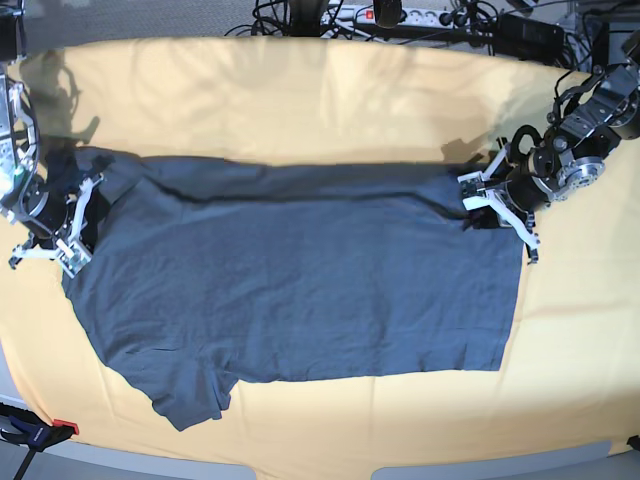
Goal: Fold the T-shirt properly
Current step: 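Pull the held edge across the shirt, folding it lengthwise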
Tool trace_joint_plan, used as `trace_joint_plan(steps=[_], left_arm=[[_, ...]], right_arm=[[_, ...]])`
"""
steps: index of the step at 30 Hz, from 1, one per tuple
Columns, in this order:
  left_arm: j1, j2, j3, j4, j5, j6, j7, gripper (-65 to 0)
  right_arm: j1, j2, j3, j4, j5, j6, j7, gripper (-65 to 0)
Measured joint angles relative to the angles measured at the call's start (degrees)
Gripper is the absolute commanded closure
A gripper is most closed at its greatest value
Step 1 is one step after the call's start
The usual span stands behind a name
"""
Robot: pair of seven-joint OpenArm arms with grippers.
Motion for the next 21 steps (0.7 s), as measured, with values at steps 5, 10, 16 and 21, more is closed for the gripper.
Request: trace_joint_plan(steps=[5, 10, 16, 21], left_arm=[[0.1, 2.0, 0.0, -0.9, 2.4, 2.3, 0.7, 0.0], [-0.5, 3.4, 0.0, -0.9, 3.4, 10.9, 2.4, 0.0], [-5.0, 3.4, 0.0, -0.9, 3.1, 4.4, 1.9, 0.0], [-9.0, 3.3, 0.0, -0.9, -0.9, 1.3, 0.9, 0.0]], right_arm=[[4.6, -0.1, -4.0, -2.9, 0.7, 0.6, 0.0, 0.0], [7.1, -0.4, -9.5, -4.7, -1.1, -1.1, -0.1, 0.0], [8.4, -0.3, -10.0, -4.7, -4.0, -2.5, 0.3, 0.0], [8.7, -0.4, -10.0, -4.7, -4.0, -9.6, 0.0, 0.0]])
